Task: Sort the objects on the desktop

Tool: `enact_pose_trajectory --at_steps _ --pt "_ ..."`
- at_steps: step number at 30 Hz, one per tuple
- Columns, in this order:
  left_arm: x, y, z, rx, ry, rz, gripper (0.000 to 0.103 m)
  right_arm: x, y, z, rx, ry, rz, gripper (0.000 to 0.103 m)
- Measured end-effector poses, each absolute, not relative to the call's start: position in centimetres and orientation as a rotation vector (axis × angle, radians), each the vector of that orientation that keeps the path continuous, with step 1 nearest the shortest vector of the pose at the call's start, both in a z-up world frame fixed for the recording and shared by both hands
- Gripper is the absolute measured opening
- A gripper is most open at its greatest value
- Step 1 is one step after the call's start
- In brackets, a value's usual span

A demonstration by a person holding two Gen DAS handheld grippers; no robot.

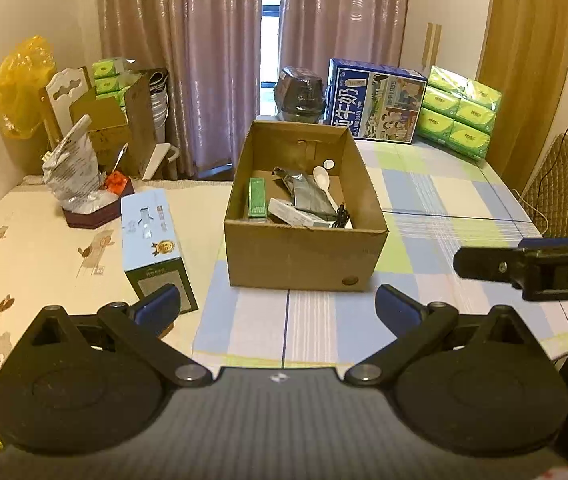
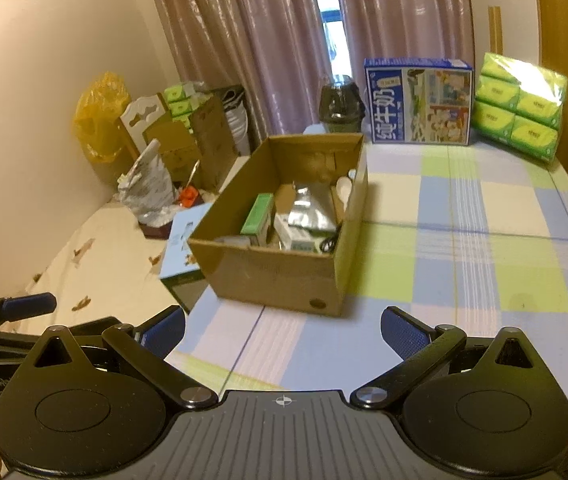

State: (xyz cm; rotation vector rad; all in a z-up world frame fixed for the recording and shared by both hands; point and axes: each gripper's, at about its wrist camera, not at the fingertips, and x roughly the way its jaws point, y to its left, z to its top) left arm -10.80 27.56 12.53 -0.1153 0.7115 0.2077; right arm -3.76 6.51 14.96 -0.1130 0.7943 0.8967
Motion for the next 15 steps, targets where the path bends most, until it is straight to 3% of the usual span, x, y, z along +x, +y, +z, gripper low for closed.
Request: enact_pose_trajectory --at_steps 15 --pt "-12.3 26.7 10.9 -0.142 0.734 0.262 0.102 -4.0 4.8 13.6 -0.125 0.806 0.872 0.101"
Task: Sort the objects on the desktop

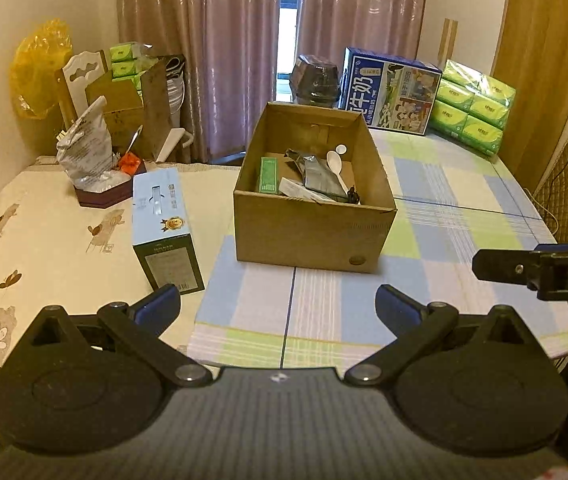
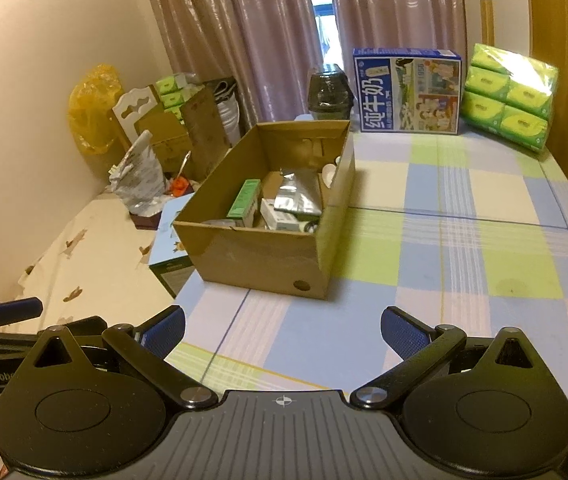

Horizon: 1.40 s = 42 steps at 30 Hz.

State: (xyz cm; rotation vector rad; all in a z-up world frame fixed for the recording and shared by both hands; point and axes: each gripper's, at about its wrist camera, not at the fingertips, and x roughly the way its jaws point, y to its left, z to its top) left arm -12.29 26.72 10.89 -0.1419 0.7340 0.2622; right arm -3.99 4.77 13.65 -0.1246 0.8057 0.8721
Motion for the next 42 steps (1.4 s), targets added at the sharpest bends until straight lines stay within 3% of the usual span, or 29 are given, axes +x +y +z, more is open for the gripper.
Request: enact_pose_trajectory --at_steps 42 --pt "-11.99 26.69 10.36 -0.162 0.743 0.267 0.102 -4.17 4.79 13.33 -0.104 0.819 0.875 0.101"
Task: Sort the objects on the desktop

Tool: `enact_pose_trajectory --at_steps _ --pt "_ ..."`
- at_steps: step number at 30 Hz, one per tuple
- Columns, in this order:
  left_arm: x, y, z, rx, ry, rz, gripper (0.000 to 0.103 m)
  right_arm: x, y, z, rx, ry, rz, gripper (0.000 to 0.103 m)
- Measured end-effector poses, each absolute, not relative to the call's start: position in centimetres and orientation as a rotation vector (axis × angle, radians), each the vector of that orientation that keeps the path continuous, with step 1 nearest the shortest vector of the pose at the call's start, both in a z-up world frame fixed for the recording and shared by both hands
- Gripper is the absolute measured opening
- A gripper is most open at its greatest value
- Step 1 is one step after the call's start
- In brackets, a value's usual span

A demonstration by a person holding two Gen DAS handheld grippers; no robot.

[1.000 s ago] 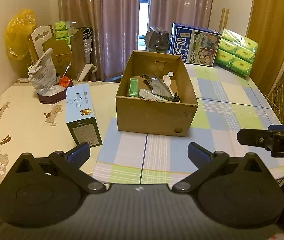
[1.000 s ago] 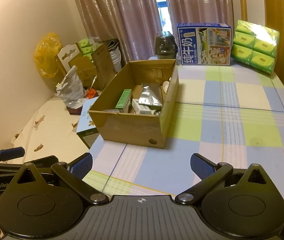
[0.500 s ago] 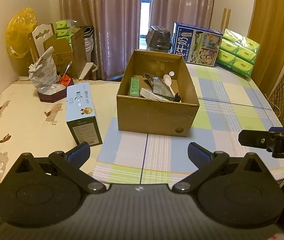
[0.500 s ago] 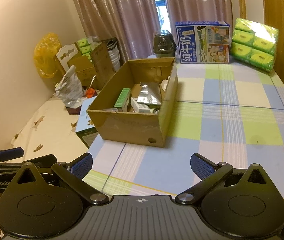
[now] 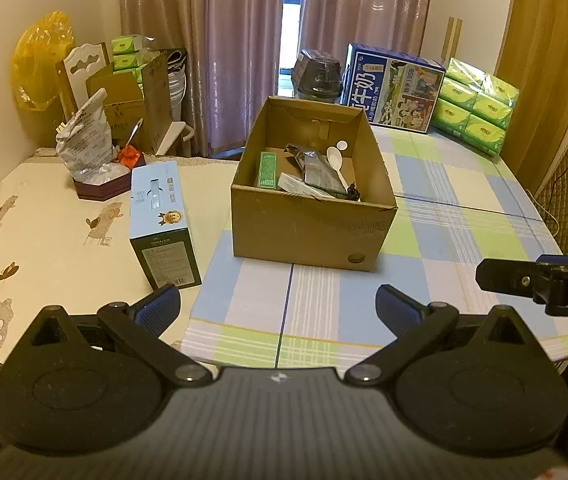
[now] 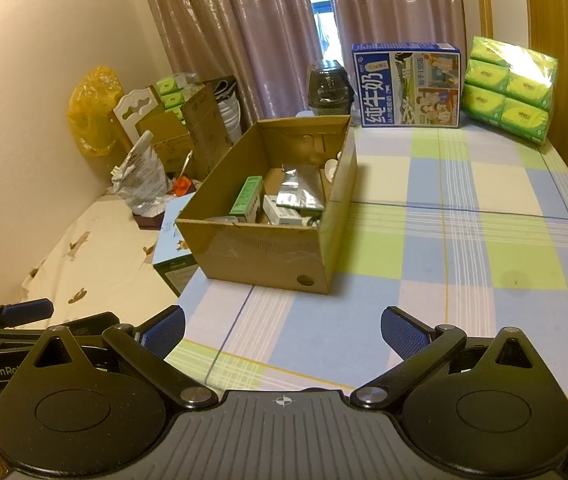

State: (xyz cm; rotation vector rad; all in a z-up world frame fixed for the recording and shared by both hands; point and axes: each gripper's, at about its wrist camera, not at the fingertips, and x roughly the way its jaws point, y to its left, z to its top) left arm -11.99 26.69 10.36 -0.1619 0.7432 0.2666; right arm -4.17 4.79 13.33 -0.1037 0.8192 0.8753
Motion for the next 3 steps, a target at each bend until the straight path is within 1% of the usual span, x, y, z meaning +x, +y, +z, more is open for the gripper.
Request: enact_pose_trajectory --at_steps 3 --pt "-12.17 26.58 10.33 -0.165 0.733 0.259 0.102 -4.19 4.79 13.36 -0.101 0.821 0.874 0.101"
